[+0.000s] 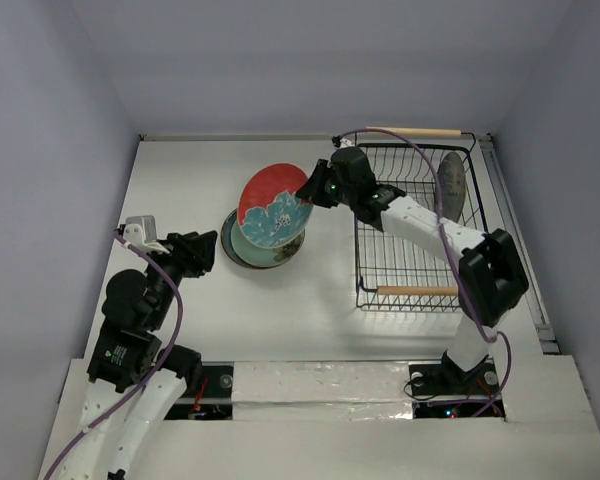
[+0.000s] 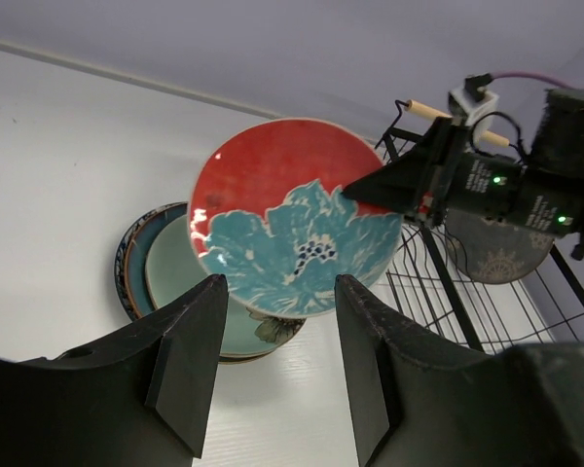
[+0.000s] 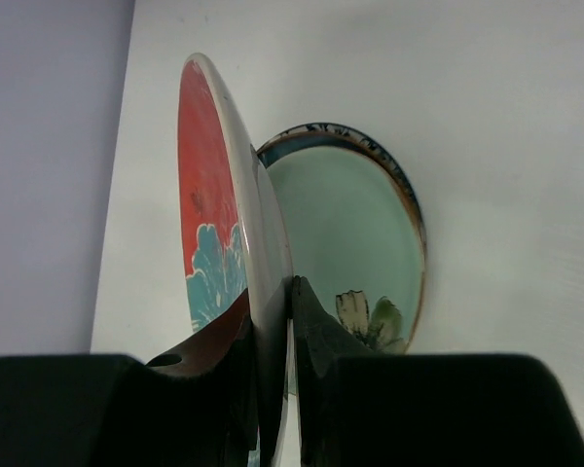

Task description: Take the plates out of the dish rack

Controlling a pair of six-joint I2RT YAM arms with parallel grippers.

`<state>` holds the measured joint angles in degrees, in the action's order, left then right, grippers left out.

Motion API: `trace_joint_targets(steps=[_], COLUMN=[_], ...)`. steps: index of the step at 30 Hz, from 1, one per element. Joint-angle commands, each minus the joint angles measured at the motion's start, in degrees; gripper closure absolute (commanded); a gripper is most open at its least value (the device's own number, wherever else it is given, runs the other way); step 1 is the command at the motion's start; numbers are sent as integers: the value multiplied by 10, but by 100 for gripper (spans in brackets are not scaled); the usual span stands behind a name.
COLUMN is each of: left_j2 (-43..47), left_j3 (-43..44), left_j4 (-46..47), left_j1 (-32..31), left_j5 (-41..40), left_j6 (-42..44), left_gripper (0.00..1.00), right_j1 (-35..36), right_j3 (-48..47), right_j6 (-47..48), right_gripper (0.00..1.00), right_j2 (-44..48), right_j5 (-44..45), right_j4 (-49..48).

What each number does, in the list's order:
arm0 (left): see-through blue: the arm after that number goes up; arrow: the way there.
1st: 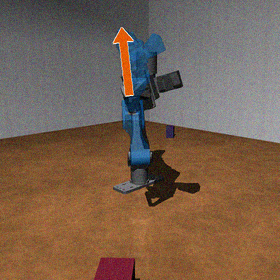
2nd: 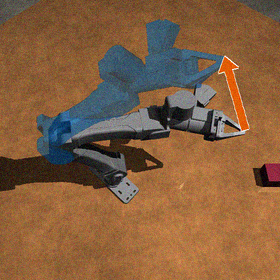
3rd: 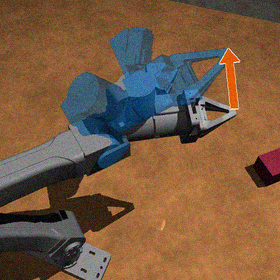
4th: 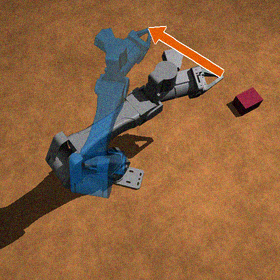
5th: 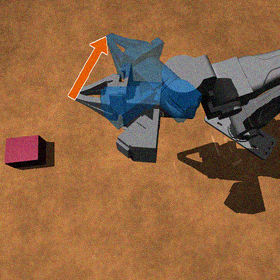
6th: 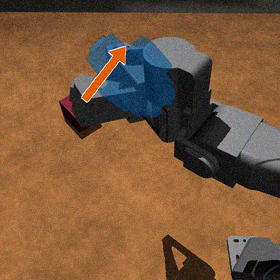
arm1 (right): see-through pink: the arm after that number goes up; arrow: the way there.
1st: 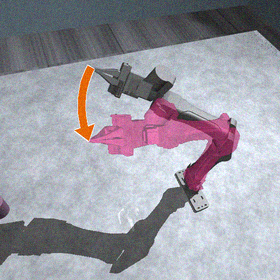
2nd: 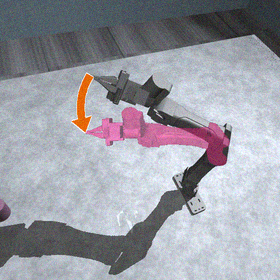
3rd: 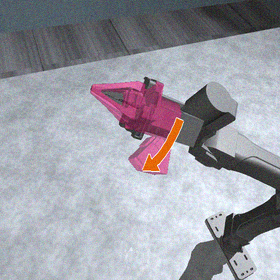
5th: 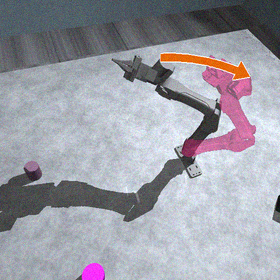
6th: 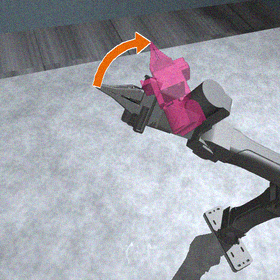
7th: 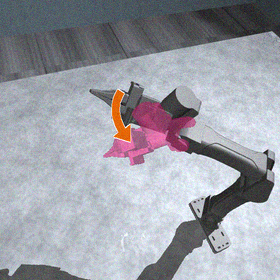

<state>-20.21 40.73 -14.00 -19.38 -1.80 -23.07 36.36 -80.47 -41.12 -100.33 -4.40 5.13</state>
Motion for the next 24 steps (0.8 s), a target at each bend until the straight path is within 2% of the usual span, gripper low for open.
trace_joint_targets(steps=[1,9,12,19,22,23,24], left_j2=[-8,-11,-11,-12,-12,-12,-12], left_j3=[-7,-7,-7,-7,-6,-7,-7], left_j4=[25,27,27,28,28,28,28], left_j1=[4,4,4,4,4,4,4], left_j5=[7,11,11,12,12,12,13], left_j6=[2,2,1,2,2,2,2], left_gripper=[55,55,55,55,55,55,55], right_j1=[8,13,19,19,19,19,24], right_j3=[-13,8,39,64,70,68,66], right_j6=[-77,-124,-153,-160,-157,-148,-143], right_gripper=[100,100,100,100,89,77,73], right_j2=[0,-60,-69,-93,-101,-102,-106], right_j5=[-39,-56,-61,-57,-55,-52,-50], right_j4=[-182,-232,-280,-289,-275,-265,-254])
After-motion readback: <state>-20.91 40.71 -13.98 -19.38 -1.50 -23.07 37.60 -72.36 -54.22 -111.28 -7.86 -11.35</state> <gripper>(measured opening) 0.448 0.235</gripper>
